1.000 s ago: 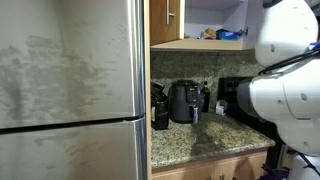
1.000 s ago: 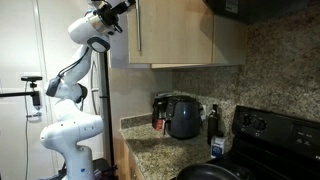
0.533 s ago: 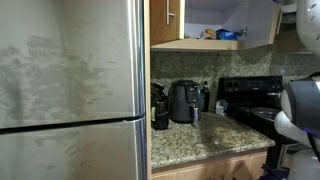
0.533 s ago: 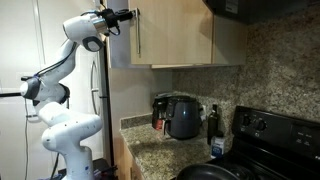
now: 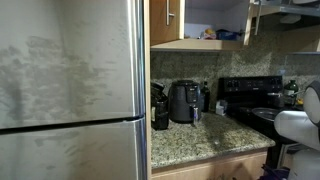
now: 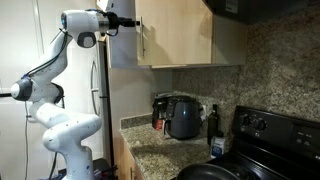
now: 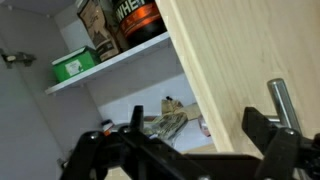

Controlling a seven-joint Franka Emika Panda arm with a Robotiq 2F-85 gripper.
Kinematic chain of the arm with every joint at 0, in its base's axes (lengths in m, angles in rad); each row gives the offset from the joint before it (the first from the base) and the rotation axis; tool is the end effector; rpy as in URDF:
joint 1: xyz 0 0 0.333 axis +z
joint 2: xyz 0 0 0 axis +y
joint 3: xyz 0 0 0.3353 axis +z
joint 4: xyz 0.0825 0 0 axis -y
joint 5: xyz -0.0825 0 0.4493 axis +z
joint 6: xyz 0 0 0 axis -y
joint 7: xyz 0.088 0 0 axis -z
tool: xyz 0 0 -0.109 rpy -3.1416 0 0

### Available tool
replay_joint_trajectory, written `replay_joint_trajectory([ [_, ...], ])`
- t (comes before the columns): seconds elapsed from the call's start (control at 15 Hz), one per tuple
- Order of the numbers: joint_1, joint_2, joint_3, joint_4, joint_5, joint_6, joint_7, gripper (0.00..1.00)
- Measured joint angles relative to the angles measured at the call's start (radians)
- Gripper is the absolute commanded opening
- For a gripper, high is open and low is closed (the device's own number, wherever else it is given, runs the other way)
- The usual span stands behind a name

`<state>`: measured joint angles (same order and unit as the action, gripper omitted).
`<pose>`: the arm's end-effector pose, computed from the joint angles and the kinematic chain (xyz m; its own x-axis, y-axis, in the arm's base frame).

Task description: Put the can in the cabinet, then close the right cabinet door, then move the salt bottle towards you

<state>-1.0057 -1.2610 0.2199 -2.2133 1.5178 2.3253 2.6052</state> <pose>0.1974 -0.0312 0.9034 0.1883 0.3888 -0.9019 -0.0747 0.9213 0.3816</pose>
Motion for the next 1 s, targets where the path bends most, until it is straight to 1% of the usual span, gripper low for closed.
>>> replay_joint_trajectory([
  [0.13, 0.000, 0.009, -0.022, -0.002, -0.029, -0.090, 0.000, 1.00],
  [0.27, -0.029, 0.014, -0.022, -0.006, -0.021, -0.107, 0.000, 1.00],
  [0.4, -0.051, 0.006, -0.015, -0.005, -0.019, -0.109, 0.000, 1.00],
  [0.53, -0.053, 0.001, -0.014, -0.006, -0.019, -0.104, 0.000, 1.00],
  [0.67, -0.054, -0.003, -0.010, -0.010, 0.009, -0.073, 0.000, 1.00],
  [0.73, -0.044, -0.002, -0.007, -0.014, 0.011, -0.050, 0.001, 1.00],
  [0.8, -0.019, 0.001, -0.007, -0.020, 0.003, -0.038, 0.001, 1.00],
  [0.93, 0.023, 0.008, -0.020, -0.039, 0.002, -0.098, 0.001, 1.00],
  [1.0, 0.048, 0.017, -0.011, -0.054, 0.003, -0.108, 0.001, 1.00],
])
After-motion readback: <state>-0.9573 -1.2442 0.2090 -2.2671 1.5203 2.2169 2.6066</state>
